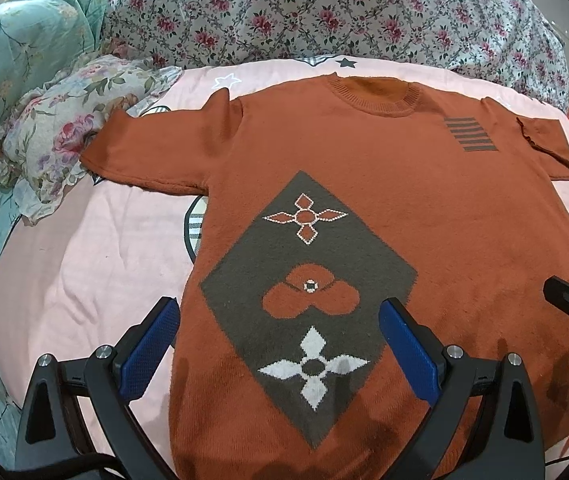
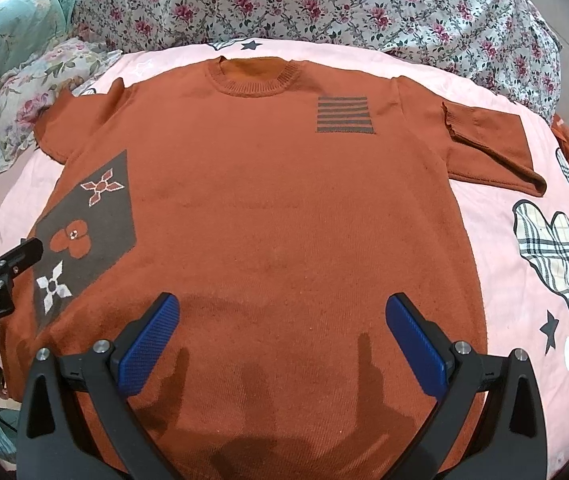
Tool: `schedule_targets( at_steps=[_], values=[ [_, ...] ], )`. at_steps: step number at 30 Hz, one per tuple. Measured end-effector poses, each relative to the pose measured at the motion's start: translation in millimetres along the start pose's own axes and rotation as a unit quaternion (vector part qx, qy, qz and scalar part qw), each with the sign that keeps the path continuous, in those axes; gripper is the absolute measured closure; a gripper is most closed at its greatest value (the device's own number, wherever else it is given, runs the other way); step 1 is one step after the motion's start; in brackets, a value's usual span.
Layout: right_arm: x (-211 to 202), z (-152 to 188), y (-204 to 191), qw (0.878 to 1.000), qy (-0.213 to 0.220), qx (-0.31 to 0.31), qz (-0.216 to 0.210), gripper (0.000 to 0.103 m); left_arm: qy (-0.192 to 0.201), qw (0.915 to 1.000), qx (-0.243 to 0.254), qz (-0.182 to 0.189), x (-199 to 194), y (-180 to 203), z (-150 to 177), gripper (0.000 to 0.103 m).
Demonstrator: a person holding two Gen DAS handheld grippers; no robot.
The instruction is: Fold small clothes
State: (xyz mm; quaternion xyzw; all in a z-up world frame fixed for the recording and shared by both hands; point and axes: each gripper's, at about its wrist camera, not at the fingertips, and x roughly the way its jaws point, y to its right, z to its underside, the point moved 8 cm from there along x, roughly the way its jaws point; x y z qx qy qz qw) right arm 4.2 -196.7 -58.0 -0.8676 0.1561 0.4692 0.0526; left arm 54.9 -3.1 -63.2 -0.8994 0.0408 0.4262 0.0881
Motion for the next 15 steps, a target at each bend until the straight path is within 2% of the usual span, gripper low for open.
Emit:
schedule_targets(
  at_steps=[9,15],
  values=[
    [-1,-7,7,1.000,0.009,0.009,-0.016,0.000,-0.030,0.9995,0.010,-0.006,10,-4,-6,0.002],
    [1,-20,18,0.998,0.027,0.028,-0.042,0.000,-0.016,0.9999,0.006,0.003,19,-5,-24,0.002]
  ],
)
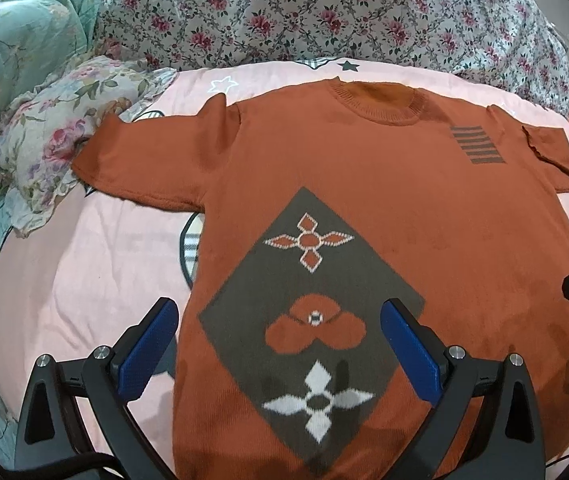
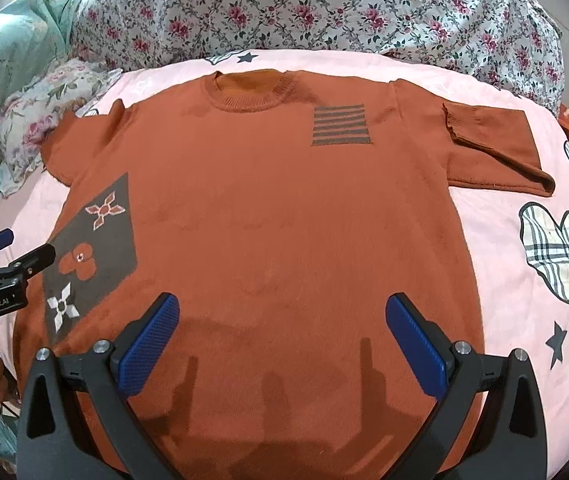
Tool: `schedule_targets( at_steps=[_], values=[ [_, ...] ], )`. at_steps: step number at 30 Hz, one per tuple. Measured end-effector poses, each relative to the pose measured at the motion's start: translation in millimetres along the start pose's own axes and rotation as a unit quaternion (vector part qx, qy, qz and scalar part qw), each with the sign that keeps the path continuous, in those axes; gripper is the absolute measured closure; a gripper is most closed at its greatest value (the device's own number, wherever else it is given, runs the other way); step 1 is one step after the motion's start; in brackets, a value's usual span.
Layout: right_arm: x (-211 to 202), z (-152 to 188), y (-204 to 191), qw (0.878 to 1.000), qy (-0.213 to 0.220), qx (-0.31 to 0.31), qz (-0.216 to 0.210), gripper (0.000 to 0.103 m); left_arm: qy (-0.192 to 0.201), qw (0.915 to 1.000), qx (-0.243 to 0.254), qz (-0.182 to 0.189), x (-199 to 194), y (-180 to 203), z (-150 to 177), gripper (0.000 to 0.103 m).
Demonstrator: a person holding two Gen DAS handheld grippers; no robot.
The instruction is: Fold small clothes
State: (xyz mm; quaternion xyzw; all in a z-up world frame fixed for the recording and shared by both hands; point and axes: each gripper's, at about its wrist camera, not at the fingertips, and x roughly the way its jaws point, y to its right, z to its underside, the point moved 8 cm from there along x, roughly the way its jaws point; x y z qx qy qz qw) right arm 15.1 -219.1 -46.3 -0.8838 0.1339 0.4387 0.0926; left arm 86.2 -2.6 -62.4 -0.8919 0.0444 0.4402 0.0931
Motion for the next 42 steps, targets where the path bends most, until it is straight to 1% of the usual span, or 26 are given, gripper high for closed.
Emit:
schedule_targets(
  at_steps=[1,3,7,9,10,12,13,14,15,16,18,20,22,24,27,30,32,33,34,35,36,37,38,39,41,42],
  values=[
    [0,-3,3,1.000,0.004,0.003,-0.003,0.000,0.004,1.0000,0.000,0.004,2,1,-4,0.002],
    [0,-9,11,1.000,0.011,0.013,-0.009,0.000,-0.004,1.0000,0.002,0.009,8,2,-10,0.002],
    [-1,-25,33,0.999,0.015,0.029,-0.007,0.000,-0.003,0.9999,-0.001,0.017,17,1,-22,0.002],
    [0,-35,51,0.999,0.015,0.037,0.003,0.000,-0.001,0.9998,-0.002,0.022,23,0,-31,0.002],
    [0,-41,61,0.999,0.017,0.041,0.010,0.000,-0.007,0.9994,-0.009,0.033,26,0,-31,0.002],
    [2,-54,86,0.998,0.025,0.049,0.029,0.000,-0.005,0.9992,-0.012,0.038,32,-1,-40,0.002],
    [0,-61,99,0.997,0.035,0.053,0.038,0.001,-0.002,0.9992,-0.012,0.037,36,-2,-45,0.002],
    [2,-68,113,0.997,0.037,0.058,0.047,0.002,-0.003,0.9991,-0.013,0.040,39,-2,-48,0.002],
    [-2,-77,125,0.995,0.052,0.058,0.055,0.003,-0.002,0.9993,-0.009,0.035,42,-2,-51,0.002],
    [0,-86,142,0.994,0.055,0.061,0.066,0.004,-0.002,0.9995,-0.004,0.030,46,-2,-56,0.002],
    [10,-95,164,0.993,0.046,0.066,0.082,0.007,-0.004,0.9996,-0.001,0.026,55,-2,-62,0.002],
    [20,-106,183,0.993,0.043,0.073,0.084,0.010,-0.005,0.9997,0.000,0.023,64,0,-68,0.002],
    [33,-118,198,0.993,0.044,0.075,0.085,0.012,-0.010,0.9995,-0.005,0.028,72,1,-70,0.002],
    [50,-122,202,0.994,0.035,0.071,0.079,0.012,-0.011,0.9995,-0.006,0.029,79,4,-73,0.002],
    [72,-134,211,0.994,0.034,0.057,0.084,0.013,-0.014,0.9994,-0.005,0.032,89,8,-78,0.002],
    [99,-140,224,0.994,0.019,0.053,0.092,0.016,-0.016,0.9993,-0.004,0.032,96,10,-81,0.002],
    [111,-140,234,0.993,0.007,0.051,0.106,0.023,-0.016,0.9993,-0.004,0.035,100,12,-82,0.002],
    [116,-140,239,0.993,0.001,0.055,0.109,0.033,-0.017,0.9992,-0.004,0.037,102,12,-82,0.002],
    [120,-138,244,0.992,-0.005,0.062,0.111,0.046,-0.017,0.9991,-0.003,0.038,103,13,-82,0.002],
    [121,-137,250,0.991,-0.006,0.073,0.109,0.050,-0.016,0.9991,-0.003,0.039,104,14,-82,0.002],
    [119,-136,254,0.991,-0.001,0.079,0.106,0.057,-0.016,0.9991,-0.002,0.040,105,15,-82,0.002],
    [117,-136,256,0.990,0.000,0.081,0.113,0.076,-0.016,0.9990,-0.002,0.041,105,16,-81,0.002],
    [114,-136,257,0.990,0.001,0.081,0.119,0.083,-0.016,0.9990,-0.002,0.043,105,16,-81,0.002],
    [110,-137,254,0.990,0.007,0.084,0.113,0.089,-0.016,0.9989,-0.003,0.044,105,16,-80,0.002],
    [99,-138,240,0.992,0.018,0.089,0.088,0.090,-0.013,0.9987,-0.006,0.050,103,17,-79,0.002],
    [94,-140,228,0.993,0.024,0.088,0.069,0.090,-0.012,0.9985,-0.007,0.053,101,16,-79,0.002]
  ],
)
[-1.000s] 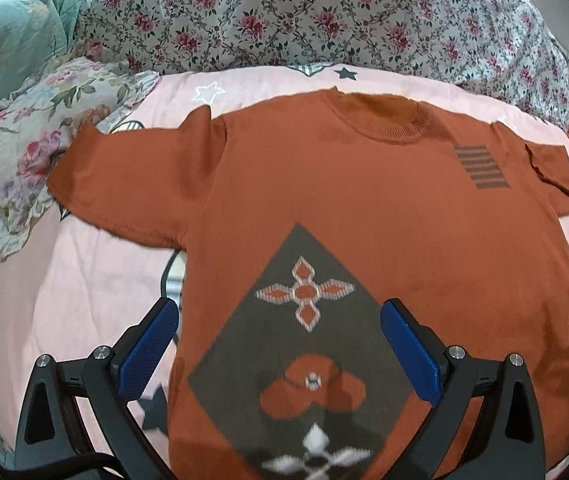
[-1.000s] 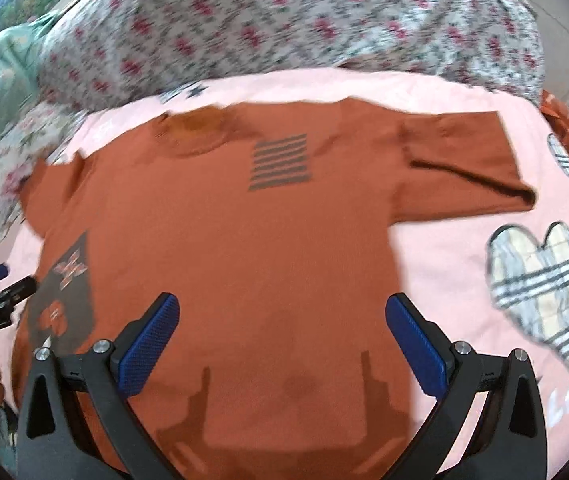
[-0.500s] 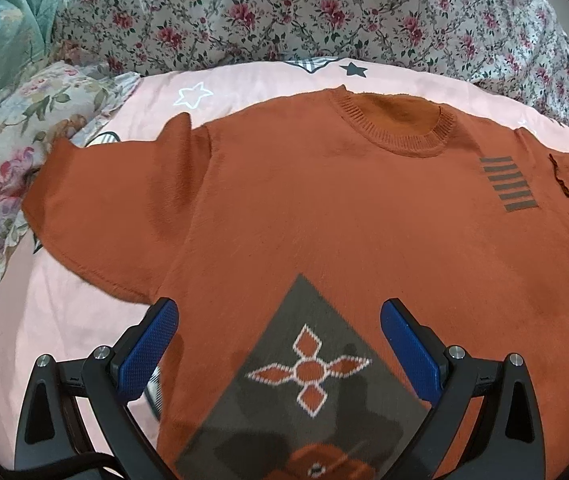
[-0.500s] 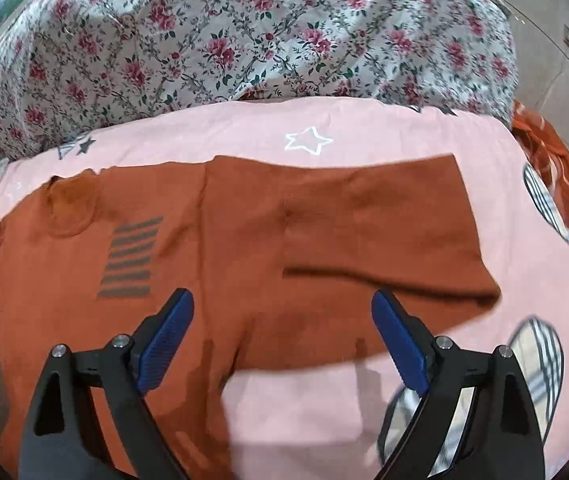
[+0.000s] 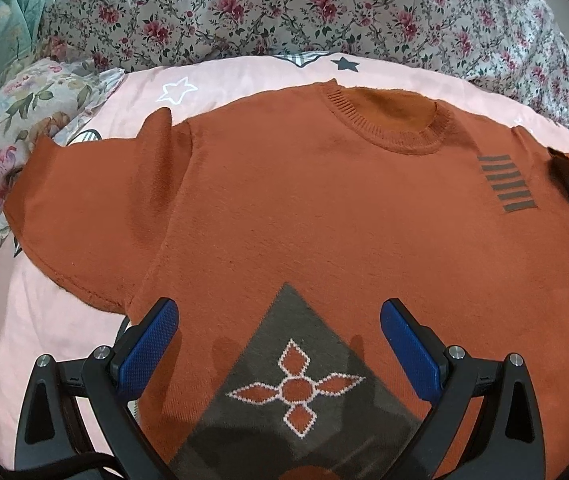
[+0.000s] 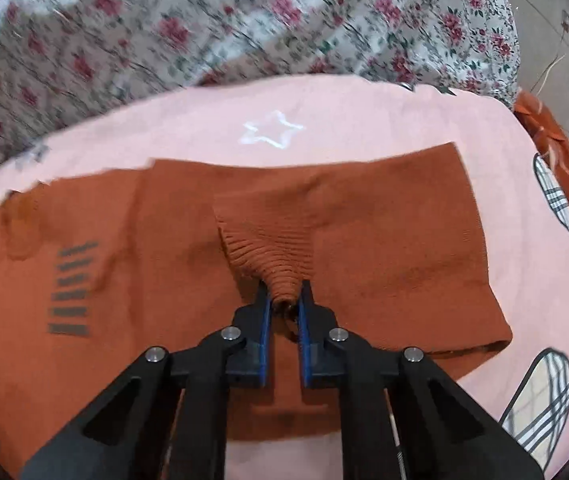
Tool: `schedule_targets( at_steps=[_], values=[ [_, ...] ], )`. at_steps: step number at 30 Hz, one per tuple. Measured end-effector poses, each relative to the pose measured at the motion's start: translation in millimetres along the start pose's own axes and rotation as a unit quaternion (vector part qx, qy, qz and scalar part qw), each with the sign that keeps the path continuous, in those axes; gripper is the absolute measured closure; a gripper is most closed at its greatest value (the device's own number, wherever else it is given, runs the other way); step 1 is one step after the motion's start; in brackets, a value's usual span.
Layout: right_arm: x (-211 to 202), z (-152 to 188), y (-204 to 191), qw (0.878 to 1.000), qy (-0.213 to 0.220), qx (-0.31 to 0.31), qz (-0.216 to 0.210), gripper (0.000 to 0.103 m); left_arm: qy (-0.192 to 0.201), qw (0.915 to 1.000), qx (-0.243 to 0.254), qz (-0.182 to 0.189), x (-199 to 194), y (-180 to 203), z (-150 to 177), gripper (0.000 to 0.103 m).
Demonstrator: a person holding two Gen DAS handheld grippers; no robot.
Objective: Fold small clothes
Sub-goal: 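Grasp the ribbed sleeve cuff of the orange sweater with the right gripper, then carry the sleeve across the sweater body with the right gripper and release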
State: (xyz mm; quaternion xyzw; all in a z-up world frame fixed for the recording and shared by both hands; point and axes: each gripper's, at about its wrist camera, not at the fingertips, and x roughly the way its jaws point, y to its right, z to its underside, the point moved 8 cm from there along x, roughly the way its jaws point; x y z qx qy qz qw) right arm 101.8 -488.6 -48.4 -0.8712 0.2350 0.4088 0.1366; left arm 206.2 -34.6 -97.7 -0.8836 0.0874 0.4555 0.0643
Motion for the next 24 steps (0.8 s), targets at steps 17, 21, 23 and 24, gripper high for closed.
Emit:
schedule_targets(
  at_steps=[17,21,23,24],
  values=[
    [-2,65,-320,0.942,-0.081,-0.033,-0.325,0.090,0.005,0.9956,-0.033,0.087,-27,-26,15,0.002],
    [10,83,-370,0.928,-0.109,-0.047,-0.354,0.090,0.004,0.9945,-0.043,0.096,-24,-33,15,0.002],
    [20,91,-386,0.927,-0.119,-0.052,-0.353,0.090,0.000,0.9930,-0.054,0.105,-19,-37,15,0.002],
    [25,94,-390,0.924,-0.125,-0.049,-0.358,0.088,-0.003,0.9922,-0.060,0.109,-16,-37,14,0.002]
  ],
)
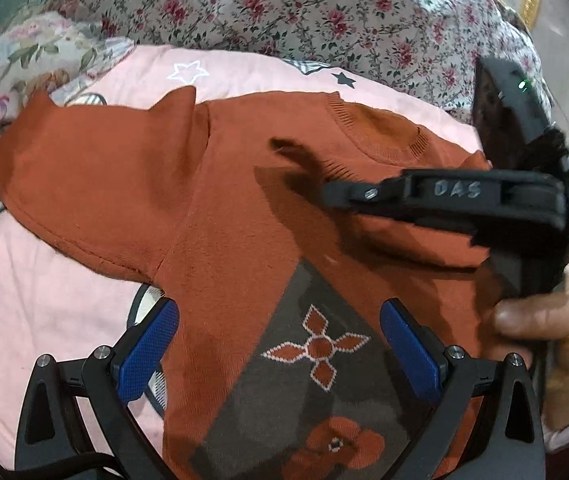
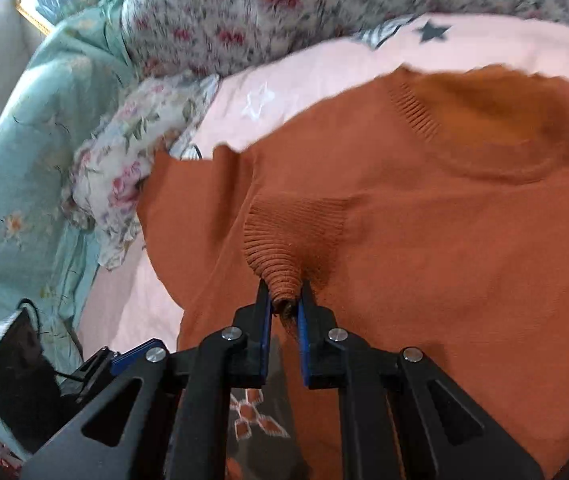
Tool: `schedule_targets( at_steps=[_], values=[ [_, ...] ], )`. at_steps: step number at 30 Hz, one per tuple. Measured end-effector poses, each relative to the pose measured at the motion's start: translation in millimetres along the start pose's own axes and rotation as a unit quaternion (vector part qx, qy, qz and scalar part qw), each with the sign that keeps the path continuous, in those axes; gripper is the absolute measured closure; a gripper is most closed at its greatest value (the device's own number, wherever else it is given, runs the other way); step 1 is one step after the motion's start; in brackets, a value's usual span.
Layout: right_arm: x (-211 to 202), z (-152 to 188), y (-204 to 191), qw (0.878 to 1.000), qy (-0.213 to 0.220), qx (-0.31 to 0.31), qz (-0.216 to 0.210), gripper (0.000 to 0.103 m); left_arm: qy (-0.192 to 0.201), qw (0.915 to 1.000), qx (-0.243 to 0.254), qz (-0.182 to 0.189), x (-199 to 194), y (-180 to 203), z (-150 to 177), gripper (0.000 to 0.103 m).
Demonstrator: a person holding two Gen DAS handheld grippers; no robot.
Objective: Fold small clothes
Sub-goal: 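Carry the sleeve across the sweater body with the right gripper and release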
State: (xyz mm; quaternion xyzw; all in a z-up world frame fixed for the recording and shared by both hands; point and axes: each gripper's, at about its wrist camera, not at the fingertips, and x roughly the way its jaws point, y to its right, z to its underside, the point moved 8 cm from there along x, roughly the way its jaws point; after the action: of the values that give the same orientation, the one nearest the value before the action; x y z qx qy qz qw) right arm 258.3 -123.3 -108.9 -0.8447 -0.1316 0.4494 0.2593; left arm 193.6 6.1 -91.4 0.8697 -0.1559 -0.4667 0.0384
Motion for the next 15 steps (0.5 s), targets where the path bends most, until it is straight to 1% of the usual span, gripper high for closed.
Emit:
schedule_targets(
  at_steps=[2,3,4,6,8,11,13,14,15],
  values=[
    [9,2,6,1.000,-0.010,0.019,-0.008,0.078,-0.012,0.9997,-0.018,0.012,10,-4,-2,0.002],
    [9,3,7,0.999,-0.012,0.027,-0.012,0.067,-0.017,0.9992,-0.028,0.021,15,-4,-4,0.002],
    [4,4,8,0.999,-0.006,0.029,-0.018,0.064,-0.020,0.9988,-0.032,0.029,19,-4,-6,0.002],
    [-9,5,5,1.000,0.008,0.020,-0.021,0.063,-0.026,0.9981,-0.039,0.041,31,-1,-14,0.002],
    [-32,7,8,0.999,0.029,0.017,-0.014,0.063,-0.031,0.9975,-0.040,0.048,42,4,-21,0.002],
    [-66,14,20,0.998,0.060,0.028,-0.002,0.063,-0.039,0.9964,-0.047,0.059,63,13,-35,0.003],
    [-92,22,33,0.996,0.079,0.039,0.012,0.063,-0.037,0.9966,-0.048,0.056,72,16,-42,0.006],
    [-103,26,39,0.995,0.087,0.044,0.017,0.063,-0.035,0.9969,-0.046,0.053,78,16,-46,0.011],
    [-113,30,45,0.994,0.095,0.050,0.022,0.063,-0.032,0.9973,-0.044,0.050,83,17,-51,0.025]
  ],
)
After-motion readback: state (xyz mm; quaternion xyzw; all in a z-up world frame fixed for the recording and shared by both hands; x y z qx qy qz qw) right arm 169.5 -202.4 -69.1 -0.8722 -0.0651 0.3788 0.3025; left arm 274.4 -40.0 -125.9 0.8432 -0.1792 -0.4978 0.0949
